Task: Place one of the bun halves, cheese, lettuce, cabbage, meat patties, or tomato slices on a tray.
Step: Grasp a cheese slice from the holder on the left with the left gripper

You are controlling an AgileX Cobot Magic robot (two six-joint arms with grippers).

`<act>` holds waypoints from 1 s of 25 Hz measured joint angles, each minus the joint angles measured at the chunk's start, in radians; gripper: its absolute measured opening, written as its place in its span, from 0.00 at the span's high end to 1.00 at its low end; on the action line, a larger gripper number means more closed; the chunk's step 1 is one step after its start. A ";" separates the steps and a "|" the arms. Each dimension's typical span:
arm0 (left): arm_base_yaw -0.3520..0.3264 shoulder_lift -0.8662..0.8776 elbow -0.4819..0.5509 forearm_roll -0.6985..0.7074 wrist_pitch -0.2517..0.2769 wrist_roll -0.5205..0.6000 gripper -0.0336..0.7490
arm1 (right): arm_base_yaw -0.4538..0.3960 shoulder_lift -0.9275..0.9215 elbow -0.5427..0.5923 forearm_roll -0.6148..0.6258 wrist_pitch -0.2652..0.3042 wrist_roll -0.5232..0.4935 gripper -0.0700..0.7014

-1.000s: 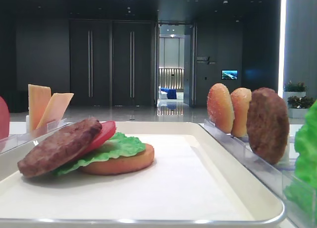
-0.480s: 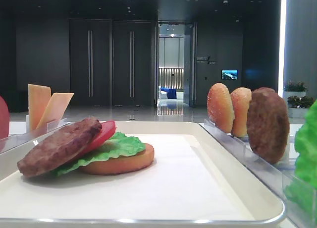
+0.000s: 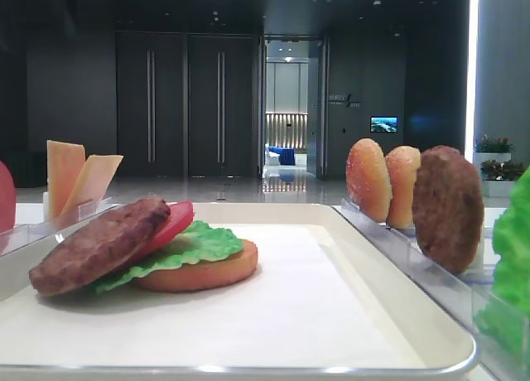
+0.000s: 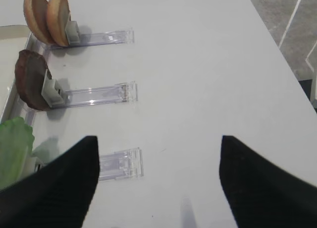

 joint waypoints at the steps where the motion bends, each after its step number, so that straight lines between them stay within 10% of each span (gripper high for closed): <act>1: -0.011 0.015 -0.015 0.000 0.000 -0.020 0.30 | 0.000 0.000 0.000 0.000 0.000 0.000 0.28; 25: -0.126 0.294 -0.144 0.096 0.051 -0.156 0.30 | 0.000 0.000 0.000 0.000 -0.001 0.000 0.28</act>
